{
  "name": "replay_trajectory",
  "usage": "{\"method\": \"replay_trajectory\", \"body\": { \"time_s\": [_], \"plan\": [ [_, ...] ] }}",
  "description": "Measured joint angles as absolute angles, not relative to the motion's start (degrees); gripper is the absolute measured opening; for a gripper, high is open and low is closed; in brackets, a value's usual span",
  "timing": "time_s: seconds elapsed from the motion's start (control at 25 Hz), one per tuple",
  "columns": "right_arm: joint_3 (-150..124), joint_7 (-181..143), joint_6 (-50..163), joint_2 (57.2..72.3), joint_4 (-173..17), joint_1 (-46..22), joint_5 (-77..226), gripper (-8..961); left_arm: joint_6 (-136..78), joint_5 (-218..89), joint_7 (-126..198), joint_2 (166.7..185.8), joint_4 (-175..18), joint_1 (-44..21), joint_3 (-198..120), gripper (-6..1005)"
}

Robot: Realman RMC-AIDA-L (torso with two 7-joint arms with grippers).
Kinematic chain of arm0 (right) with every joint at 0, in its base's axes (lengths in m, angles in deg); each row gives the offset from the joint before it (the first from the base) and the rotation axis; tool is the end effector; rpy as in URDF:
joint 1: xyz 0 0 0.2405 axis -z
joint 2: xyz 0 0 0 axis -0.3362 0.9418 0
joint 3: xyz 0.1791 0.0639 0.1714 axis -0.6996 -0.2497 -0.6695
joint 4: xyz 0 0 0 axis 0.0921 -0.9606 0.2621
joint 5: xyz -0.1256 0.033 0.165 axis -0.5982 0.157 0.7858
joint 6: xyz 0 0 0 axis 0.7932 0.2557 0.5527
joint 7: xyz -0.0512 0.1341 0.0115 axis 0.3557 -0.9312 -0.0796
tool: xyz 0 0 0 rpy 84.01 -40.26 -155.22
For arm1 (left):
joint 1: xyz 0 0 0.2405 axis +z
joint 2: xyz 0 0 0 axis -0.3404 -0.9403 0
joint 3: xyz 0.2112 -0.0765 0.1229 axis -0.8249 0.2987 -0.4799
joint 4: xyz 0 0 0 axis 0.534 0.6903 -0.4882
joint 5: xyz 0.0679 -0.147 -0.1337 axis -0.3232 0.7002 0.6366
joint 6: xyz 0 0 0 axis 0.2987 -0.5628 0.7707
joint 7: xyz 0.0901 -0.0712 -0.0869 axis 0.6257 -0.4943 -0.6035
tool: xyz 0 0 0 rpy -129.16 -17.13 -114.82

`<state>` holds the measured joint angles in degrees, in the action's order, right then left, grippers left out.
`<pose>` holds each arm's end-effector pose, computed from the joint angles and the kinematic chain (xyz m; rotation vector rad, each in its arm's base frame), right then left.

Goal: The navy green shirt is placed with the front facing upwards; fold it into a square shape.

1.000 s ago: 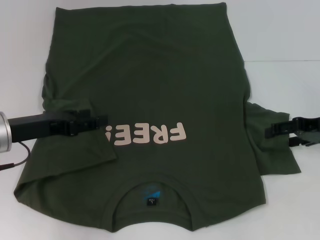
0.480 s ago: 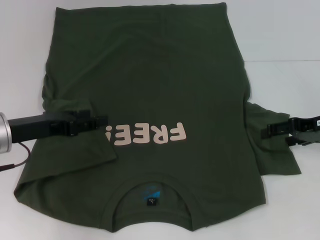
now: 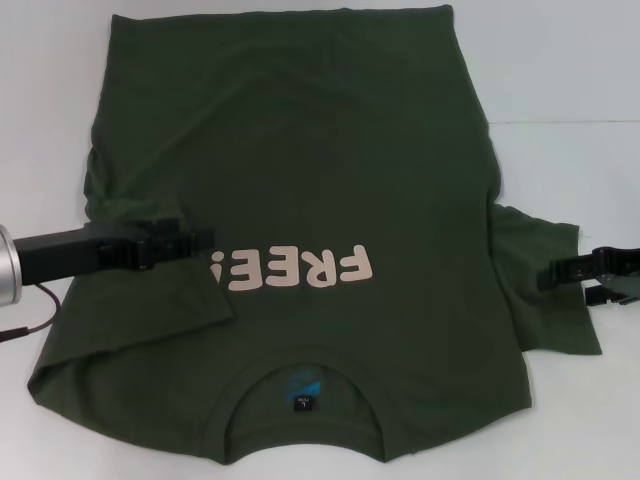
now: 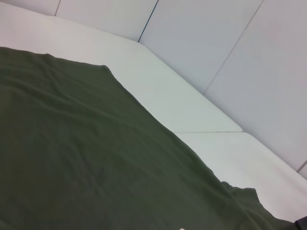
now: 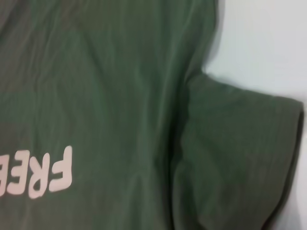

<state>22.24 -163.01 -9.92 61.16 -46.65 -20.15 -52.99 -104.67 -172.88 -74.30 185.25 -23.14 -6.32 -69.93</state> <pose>0.3095 0.3869 0.0502 -2.0468 1.8447 0.0979 -0.2681 0.3426 0.0358 -2.3844 -1.1511 -0.6490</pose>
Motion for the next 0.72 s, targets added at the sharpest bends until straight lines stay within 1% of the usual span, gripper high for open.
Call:
{"method": "replay_trajectory", "body": {
  "time_s": [0.24, 0.4, 0.72],
  "plan": [
    [22.2, -162.5, -8.5, 62.08, -46.7, -20.7, -52.8, 846, -104.7, -171.8, -74.2, 185.24, -23.2, -6.3, -69.9, 691],
    [22.3, -162.4, -8.4, 62.38, -46.7, -21.2, -52.8, 845, -104.7, -171.7, -74.2, 185.24, -23.3, -5.9, -69.9, 692],
    [22.2, -162.9, -9.3, 62.27, -46.7, -20.8, -51.7, 842, -104.7, -171.6, -74.2, 185.24, -23.3, -5.6, -69.9, 691]
  ]
}}
